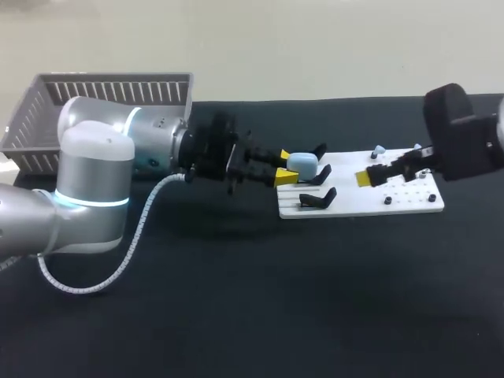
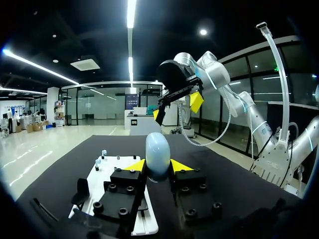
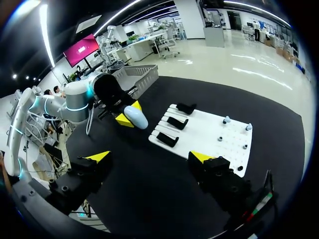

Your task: Pick up each earbud case from the left stands, insert the matching earbuds, close the lid, and place the case in the box.

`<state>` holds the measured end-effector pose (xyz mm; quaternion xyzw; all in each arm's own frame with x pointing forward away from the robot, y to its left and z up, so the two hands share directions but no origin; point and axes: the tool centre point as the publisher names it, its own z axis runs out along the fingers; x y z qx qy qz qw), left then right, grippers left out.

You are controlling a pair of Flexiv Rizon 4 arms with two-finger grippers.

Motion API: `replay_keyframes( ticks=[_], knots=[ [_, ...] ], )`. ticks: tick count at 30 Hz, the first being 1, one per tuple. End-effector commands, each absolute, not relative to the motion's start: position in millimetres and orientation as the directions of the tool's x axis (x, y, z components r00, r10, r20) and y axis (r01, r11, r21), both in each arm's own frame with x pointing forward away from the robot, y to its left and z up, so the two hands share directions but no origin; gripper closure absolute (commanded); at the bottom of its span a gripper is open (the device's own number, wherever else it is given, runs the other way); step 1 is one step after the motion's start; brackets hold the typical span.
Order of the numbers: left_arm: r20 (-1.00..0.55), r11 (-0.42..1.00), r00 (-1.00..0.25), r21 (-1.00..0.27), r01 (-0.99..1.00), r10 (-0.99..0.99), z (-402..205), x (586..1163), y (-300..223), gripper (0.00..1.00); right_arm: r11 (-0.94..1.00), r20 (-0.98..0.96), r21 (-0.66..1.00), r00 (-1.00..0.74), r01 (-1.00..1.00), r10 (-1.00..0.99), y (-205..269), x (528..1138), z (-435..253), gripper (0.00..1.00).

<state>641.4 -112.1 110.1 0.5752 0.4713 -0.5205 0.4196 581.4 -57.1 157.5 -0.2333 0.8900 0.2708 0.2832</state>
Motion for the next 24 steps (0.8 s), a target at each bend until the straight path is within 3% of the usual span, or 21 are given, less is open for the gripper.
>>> replay_keyframes(
  ticks=[1, 10, 24],
  knots=[
    [-0.995, -0.203, 0.016, -0.005, 0.979, 0.103, 109.4, 641.3, -112.0, 1.0, 0.775, -0.624, 0.321, -0.737, -0.544, -0.259, -32.6, 589.8, 150.8, 0.0],
    [-0.995, -0.203, 0.016, -0.005, 0.979, 0.103, 109.4, 641.3, -112.0, 1.0, 0.744, -0.616, 0.345, -0.736, -0.572, -0.28, 1.2, 597.6, 145.9, 0.0],
    [-0.995, -0.203, 0.016, -0.005, 0.979, 0.103, 109.4, 641.3, -112.0, 1.0, 0.758, -0.584, 0.354, -0.762, -0.548, -0.279, 13.3, 613.8, 128.6, 0.0]
  ],
)
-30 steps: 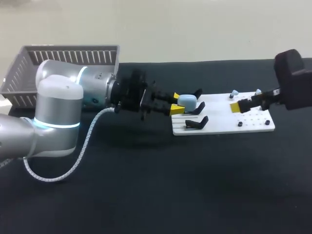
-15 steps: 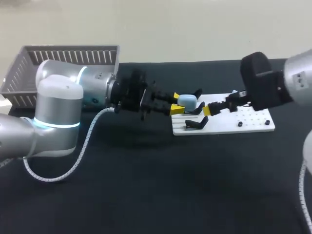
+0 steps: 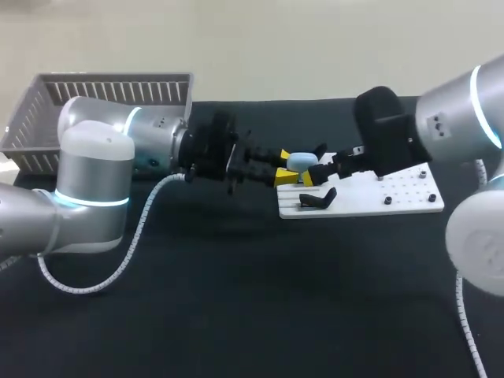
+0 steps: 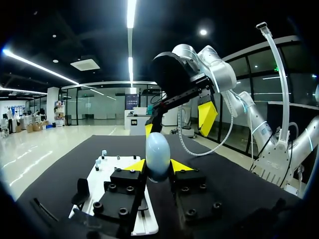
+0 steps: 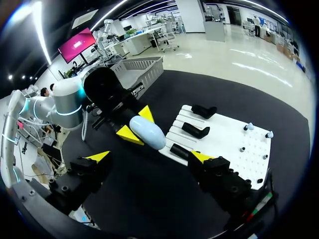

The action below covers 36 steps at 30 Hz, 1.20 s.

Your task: Pick up each earbud case from the left stands, insert the matching earbuds, close the lid, and place the case in the box.

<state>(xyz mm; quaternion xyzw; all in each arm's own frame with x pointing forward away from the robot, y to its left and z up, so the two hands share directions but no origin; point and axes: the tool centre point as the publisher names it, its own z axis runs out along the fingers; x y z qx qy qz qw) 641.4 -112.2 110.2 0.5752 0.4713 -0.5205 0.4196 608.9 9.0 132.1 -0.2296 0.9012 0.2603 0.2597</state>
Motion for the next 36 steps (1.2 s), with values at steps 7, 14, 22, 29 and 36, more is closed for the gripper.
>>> replay_keyframes(
  ticks=[7, 14, 22, 29, 36],
  knots=[
    [-0.995, -0.203, 0.016, -0.005, 0.979, 0.103, 109.4, 641.3, -112.0, 1.0, 0.762, -0.581, 0.358, -0.768, -0.539, -0.27, 15.7, 620.7, 125.1, 0.0],
    [-0.995, -0.203, 0.016, -0.005, 0.979, 0.103, 109.4, 641.3, -112.0, 1.0, 0.765, -0.58, 0.365, -0.772, -0.53, -0.258, 15.5, 626.3, 120.7, 0.0],
    [-0.995, -0.203, 0.016, -0.005, 0.979, 0.103, 109.4, 641.3, -112.0, 1.0, 0.773, -0.571, 0.381, -0.787, -0.507, -0.234, 10.9, 635.7, 115.9, 0.0],
    [-0.995, -0.203, 0.016, -0.005, 0.979, 0.103, 109.4, 641.3, -112.0, 1.0, 0.778, -0.577, 0.388, -0.789, -0.493, -0.212, 8.9, 639.4, 114.8, 0.0],
    [-0.995, -0.203, 0.016, -0.005, 0.979, 0.103, 109.4, 641.3, -112.0, 1.0, 0.788, -0.584, 0.389, -0.789, -0.478, -0.19, 5.6, 642.1, 117.0, 0.0]
  ],
)
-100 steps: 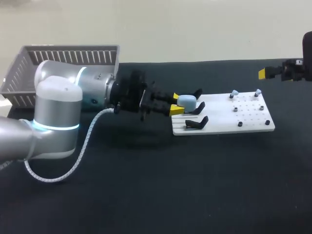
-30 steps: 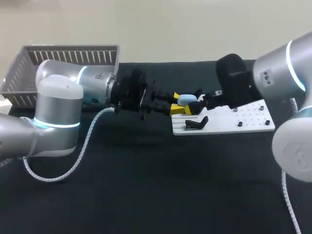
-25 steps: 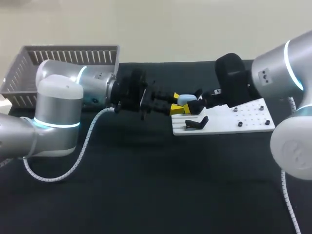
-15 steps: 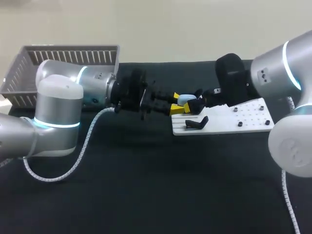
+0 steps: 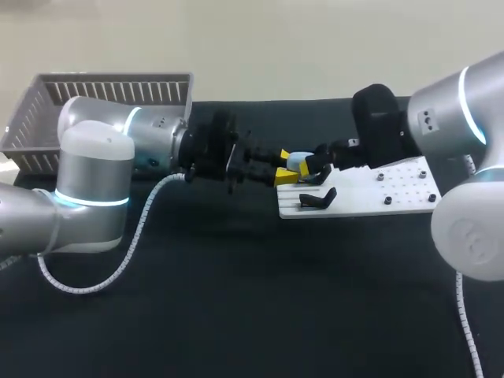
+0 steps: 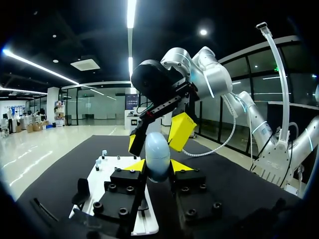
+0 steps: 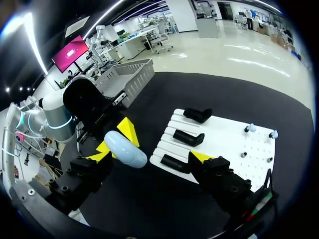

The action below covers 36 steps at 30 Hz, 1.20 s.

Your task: Pick up each earbud case from the left stands, insert the matching earbuds, close the lid, and place the case in the box.

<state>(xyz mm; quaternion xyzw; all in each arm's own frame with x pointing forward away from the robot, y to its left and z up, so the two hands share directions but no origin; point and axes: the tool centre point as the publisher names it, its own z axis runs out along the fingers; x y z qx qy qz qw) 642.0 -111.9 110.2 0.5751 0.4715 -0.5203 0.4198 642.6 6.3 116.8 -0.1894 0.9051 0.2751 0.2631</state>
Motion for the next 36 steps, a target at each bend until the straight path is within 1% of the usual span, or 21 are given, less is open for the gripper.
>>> replay_keyframes(
  ticks=[1, 8, 10, 13, 16, 19, 28, 29, 36],
  knots=[
    [-0.995, -0.203, 0.016, -0.005, 0.979, 0.103, 109.4, 641.3, -112.0, 1.0, 0.788, -0.585, 0.39, -0.789, -0.476, -0.187, 5.1, 643.0, 117.5, 0.0],
    [-0.995, -0.203, 0.016, -0.005, 0.979, 0.103, 109.4, 641.3, -112.0, 1.0, 0.792, -0.648, 0.373, -0.747, -0.483, -0.15, -3.3, 640.5, 140.4, 0.0],
    [-0.995, -0.203, 0.016, -0.005, 0.979, 0.103, 109.4, 641.3, -112.0, 1.0, 0.807, -0.686, 0.318, -0.708, -0.498, -0.167, -7.5, 637.6, 151.3, 0.0],
    [-0.995, -0.203, 0.016, -0.005, 0.979, 0.103, 109.4, 641.3, -112.0, 1.0, 0.846, -0.726, 0.186, -0.65, -0.5, -0.224, -16.1, 634.4, 164.6, 0.0],
    [-0.995, -0.203, 0.016, -0.005, 0.979, 0.103, 109.4, 641.3, -112.0, 1.0, 0.879, -0.729, 0.088, -0.632, -0.468, -0.263, -28.8, 636.0, 172.6, 0.0],
    [-0.995, -0.203, 0.016, -0.005, 0.979, 0.103, 109.4, 641.3, -112.0, 1.0, 0.898, -0.707, 0.017, -0.641, -0.439, -0.3, -43.2, 640.7, 174.3, 0.0],
    [-0.995, -0.203, 0.016, -0.005, 0.979, 0.103, 109.4, 641.3, -112.0, 1.0, 0.92, -0.567, -0.031, -0.75, -0.392, -0.339, -86.5, 668.0, 159.4, 0.0],
    [-0.995, -0.203, 0.016, -0.005, 0.979, 0.103, 109.4, 641.3, -112.0, 1.0, 0.921, -0.547, -0.057, -0.76, -0.384, -0.351, -91.2, 671.8, 156.1, 0.0],
    [-0.995, -0.203, 0.016, -0.005, 0.979, 0.103, 109.4, 641.3, -112.0, 1.0, 0.921, -0.47, -0.123, -0.796, -0.37, -0.383, -113.3, 687.3, 141.2, 0.0]
  ],
)
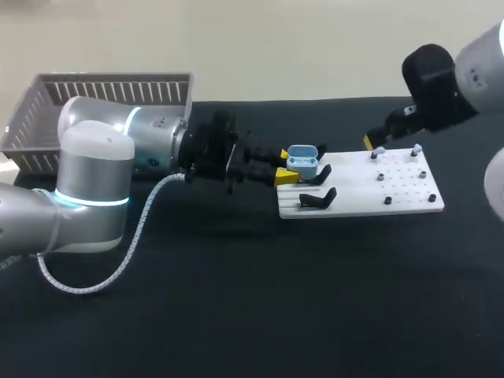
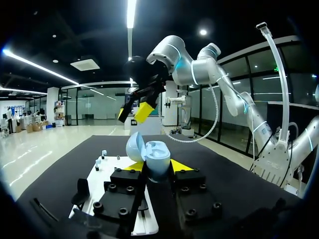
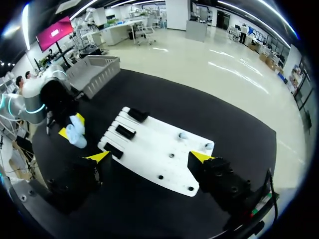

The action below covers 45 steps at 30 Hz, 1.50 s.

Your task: Pick up each earbud case from the left stands, insert the matching earbuds, close the lid, and place the case in the box.

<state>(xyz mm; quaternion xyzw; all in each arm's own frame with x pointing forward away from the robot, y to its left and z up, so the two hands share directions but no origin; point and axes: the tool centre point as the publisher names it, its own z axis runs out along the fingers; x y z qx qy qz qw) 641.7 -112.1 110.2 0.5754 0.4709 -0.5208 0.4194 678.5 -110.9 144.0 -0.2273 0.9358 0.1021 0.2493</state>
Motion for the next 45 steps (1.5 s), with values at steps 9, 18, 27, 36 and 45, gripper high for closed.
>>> replay_keyframes(
  ticks=[9, 18, 27, 36, 45],
  knots=[
    [-0.995, -0.203, 0.016, -0.005, 0.979, 0.103, 109.4, 641.3, -112.0, 1.0, 0.908, -0.444, -0.131, -0.796, -0.397, -0.412, -119.5, 689.4, 133.8, 0.0],
    [-0.995, -0.203, 0.016, -0.005, 0.979, 0.103, 109.4, 641.3, -112.0, 1.0, 0.908, -0.444, -0.131, -0.796, -0.397, -0.412, -119.5, 689.4, 133.8, 0.0],
    [-0.995, -0.203, 0.016, -0.005, 0.979, 0.103, 109.4, 641.3, -112.0, 1.0, 0.915, -0.404, -0.158, -0.821, -0.372, -0.403, -130.7, 710.8, 119.8, 0.0],
    [-0.995, -0.203, 0.016, -0.005, 0.979, 0.103, 109.4, 641.3, -112.0, 1.0, 0.914, -0.321, -0.113, -0.856, -0.391, -0.406, -149.3, 728.0, 99.9, 0.0],
    [-0.995, -0.203, 0.016, -0.005, 0.979, 0.103, 109.4, 641.3, -112.0, 1.0, 0.901, -0.257, -0.141, -0.864, -0.409, -0.433, -168.5, 731.5, 81.1, 0.07]
  ],
)
